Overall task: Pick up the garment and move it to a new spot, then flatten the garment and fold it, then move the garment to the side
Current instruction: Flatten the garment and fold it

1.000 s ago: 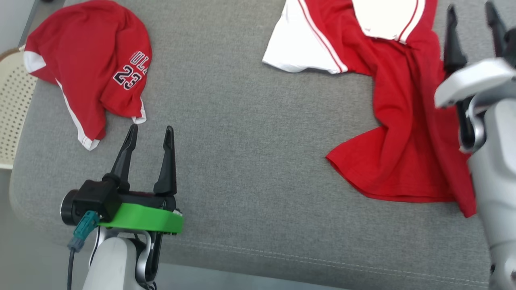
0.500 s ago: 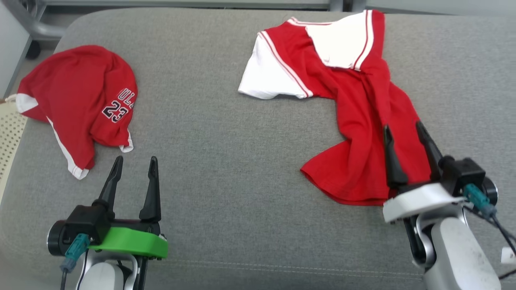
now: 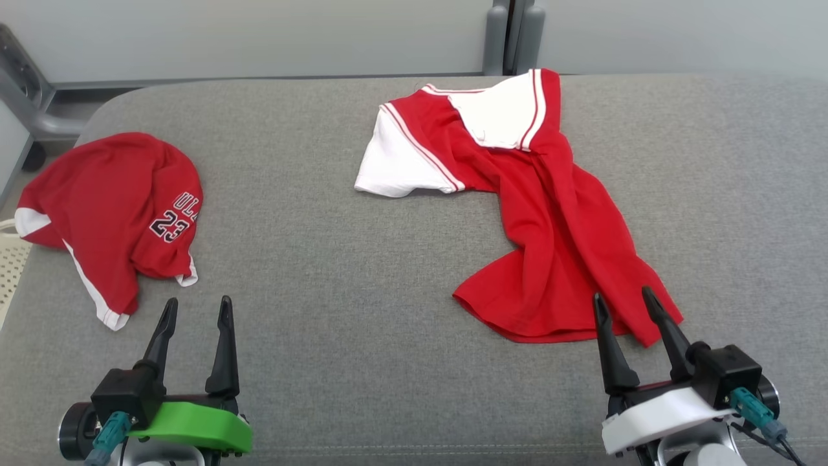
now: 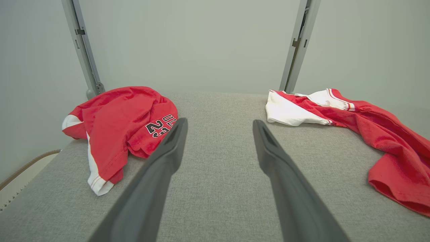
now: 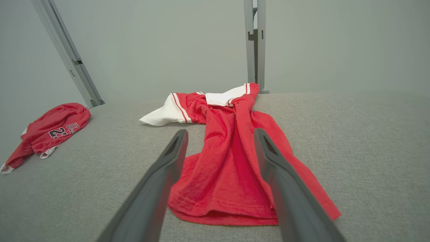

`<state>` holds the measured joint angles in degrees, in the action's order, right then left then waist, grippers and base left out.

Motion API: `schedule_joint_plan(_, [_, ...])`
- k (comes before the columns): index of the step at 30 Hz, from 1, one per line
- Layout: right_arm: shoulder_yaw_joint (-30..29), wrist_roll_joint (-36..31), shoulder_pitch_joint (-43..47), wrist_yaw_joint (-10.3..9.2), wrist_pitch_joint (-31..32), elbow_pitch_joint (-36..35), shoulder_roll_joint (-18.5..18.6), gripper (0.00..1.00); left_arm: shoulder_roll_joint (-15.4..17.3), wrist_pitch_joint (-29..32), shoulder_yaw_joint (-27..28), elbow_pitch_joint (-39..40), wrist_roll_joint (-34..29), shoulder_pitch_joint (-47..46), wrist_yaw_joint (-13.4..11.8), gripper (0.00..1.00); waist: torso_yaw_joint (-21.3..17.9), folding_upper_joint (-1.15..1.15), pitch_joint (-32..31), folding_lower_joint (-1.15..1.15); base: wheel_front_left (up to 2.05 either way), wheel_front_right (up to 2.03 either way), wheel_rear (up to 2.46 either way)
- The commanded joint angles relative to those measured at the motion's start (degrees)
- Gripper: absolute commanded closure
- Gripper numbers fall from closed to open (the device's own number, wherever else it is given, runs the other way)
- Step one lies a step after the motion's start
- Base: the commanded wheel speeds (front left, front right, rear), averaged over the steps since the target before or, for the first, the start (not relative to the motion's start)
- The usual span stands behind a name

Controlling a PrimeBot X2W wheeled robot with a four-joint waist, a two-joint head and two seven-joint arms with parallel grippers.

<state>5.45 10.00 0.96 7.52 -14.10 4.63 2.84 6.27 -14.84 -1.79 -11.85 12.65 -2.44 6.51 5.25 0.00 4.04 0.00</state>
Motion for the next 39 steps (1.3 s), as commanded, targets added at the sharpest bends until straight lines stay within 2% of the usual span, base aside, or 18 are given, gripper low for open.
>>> schedule_joint_plan(1, [0.2, 0.4, 1.3, -0.06, 0.3, -0.7, 0.1, 0.0, 0.4, 0.0, 0.2, -0.1, 0.3, 1.0, -0.4, 0.0, -0.8, 0.0, -1.0, 0.0, 0.0, 0.0, 0.0])
schedule_joint_plan(12, [2.0, 1.7, 6.1, -0.06, 1.6, -3.7, 0.1, 0.0, 1.2, 1.3, 1.0, 0.9, 1.3, 3.2, -1.6, 0.0, -1.7, 0.0, -3.0, 0.0, 0.0, 0.0, 0.0])
schedule_joint_plan(39, [2.3, 1.7, 5.2, -0.06, 1.7, -3.9, 0.1, 0.0, 2.0, 2.2, 0.0, 1.3, 2.3, 2.6, -2.7, 0.0, -1.4, 0.0, -2.7, 0.0, 0.0, 0.0, 0.0])
